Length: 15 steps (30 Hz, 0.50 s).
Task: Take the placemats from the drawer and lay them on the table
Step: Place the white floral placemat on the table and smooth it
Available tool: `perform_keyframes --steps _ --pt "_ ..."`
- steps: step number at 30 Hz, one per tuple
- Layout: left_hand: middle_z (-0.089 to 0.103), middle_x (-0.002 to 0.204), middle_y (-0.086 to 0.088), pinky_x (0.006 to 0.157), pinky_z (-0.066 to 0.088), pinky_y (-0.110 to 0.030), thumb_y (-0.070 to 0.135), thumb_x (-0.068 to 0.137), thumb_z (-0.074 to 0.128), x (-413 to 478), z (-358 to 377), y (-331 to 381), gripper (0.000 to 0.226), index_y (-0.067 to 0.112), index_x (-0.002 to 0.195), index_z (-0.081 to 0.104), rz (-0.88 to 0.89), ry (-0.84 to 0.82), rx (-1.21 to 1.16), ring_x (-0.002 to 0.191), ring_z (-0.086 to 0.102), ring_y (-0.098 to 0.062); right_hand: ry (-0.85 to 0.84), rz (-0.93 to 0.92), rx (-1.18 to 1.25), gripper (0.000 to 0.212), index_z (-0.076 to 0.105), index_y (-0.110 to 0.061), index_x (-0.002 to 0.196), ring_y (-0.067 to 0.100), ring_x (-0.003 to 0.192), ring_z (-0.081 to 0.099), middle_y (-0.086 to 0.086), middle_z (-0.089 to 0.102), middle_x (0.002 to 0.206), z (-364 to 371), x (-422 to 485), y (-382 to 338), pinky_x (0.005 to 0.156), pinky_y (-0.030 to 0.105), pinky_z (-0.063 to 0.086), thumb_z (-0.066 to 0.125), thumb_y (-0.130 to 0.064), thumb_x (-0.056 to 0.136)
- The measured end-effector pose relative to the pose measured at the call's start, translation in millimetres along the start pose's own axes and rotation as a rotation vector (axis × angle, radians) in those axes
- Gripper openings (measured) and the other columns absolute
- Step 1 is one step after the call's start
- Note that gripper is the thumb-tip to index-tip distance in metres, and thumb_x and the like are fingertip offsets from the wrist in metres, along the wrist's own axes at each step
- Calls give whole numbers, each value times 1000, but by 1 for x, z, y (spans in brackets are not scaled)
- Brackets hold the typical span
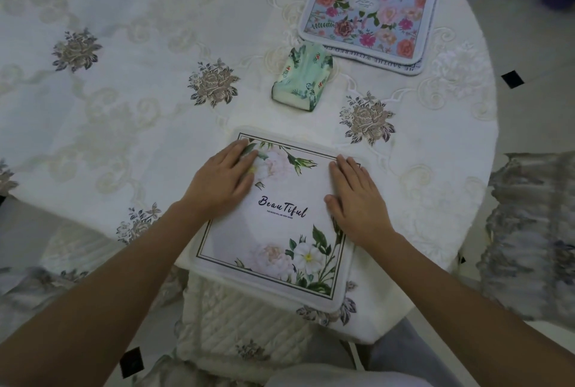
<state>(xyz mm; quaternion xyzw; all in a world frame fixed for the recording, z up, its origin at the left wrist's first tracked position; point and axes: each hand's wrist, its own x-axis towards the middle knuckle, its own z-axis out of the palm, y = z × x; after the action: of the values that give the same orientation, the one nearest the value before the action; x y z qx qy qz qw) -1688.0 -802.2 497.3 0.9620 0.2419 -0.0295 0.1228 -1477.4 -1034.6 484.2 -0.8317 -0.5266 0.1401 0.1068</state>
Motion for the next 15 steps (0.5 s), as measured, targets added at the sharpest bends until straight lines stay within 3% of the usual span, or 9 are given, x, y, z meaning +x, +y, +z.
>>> perform_keyframes --steps 5,15 --pt "25 163 -10 121 23 -39 46 100 28 -20 2 6 62 14 153 38 -67 -45 0 150 24 -26 -21 11 -18 63 20 -9 157 24 153 8 10 15 165 -4 -8 -2 125 38 3 41 -34 103" --pt "34 159 -17 119 25 -42 47 101 26 -97 12 26 66 5 149 42 -120 -46 -35 146 31 -31 -45 -57 -75 61 24 -1 154 31 151 13 17 21 162 5 -65 -15 124 43 15 41 -30 103"
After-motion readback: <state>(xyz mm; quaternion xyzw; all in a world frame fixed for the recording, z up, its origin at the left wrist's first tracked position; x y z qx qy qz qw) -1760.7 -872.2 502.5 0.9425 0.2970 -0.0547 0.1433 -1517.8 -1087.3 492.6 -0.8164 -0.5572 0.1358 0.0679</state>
